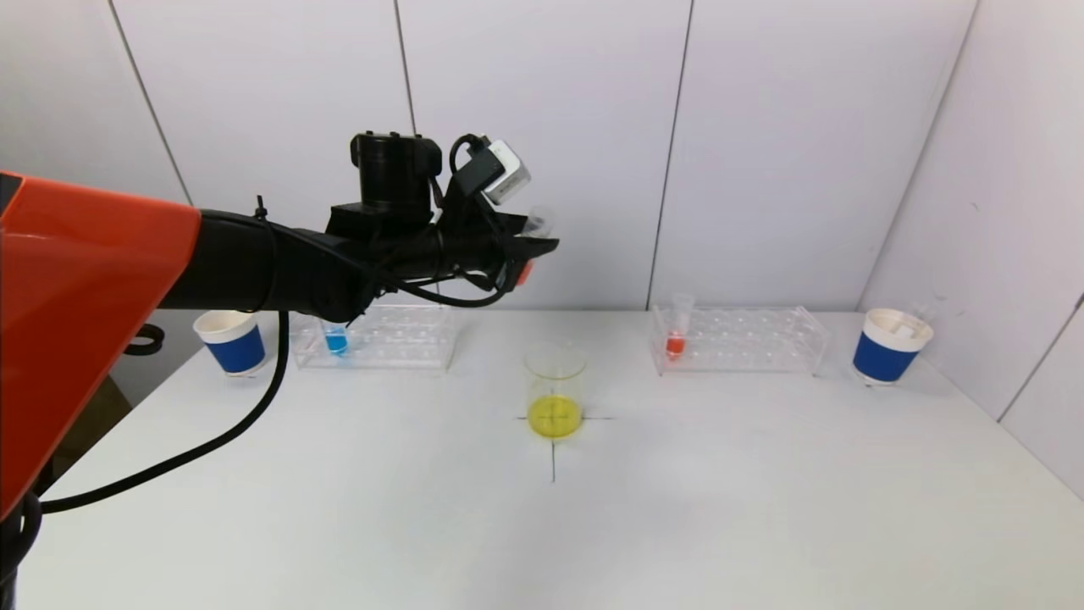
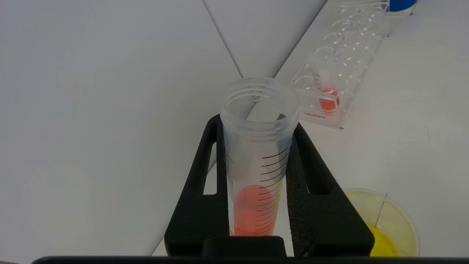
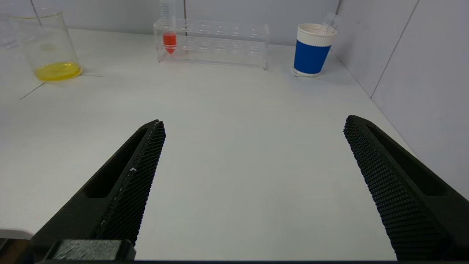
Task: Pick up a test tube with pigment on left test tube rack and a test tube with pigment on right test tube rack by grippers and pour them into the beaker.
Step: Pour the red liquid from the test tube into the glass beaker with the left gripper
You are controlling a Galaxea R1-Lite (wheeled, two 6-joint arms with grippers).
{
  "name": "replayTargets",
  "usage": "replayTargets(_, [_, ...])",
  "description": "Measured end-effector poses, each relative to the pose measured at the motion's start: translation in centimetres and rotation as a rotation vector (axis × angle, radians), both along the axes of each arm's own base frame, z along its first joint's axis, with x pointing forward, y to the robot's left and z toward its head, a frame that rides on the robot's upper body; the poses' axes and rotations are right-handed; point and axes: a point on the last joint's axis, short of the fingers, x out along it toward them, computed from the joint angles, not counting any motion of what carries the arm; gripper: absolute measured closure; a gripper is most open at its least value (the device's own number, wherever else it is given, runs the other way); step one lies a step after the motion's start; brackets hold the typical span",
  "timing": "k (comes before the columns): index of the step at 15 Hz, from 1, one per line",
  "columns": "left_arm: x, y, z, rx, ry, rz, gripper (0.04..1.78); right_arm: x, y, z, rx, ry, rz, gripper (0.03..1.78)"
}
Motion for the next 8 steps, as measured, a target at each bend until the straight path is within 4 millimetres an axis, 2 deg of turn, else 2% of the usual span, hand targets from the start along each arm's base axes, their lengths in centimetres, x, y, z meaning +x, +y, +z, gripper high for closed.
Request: replayTargets(8, [0.4, 1.0, -1.3, 0.16, -0.13, -0.237, 1.36, 0.0, 0.0, 0.0, 0.0, 0.0, 0.0, 0.04])
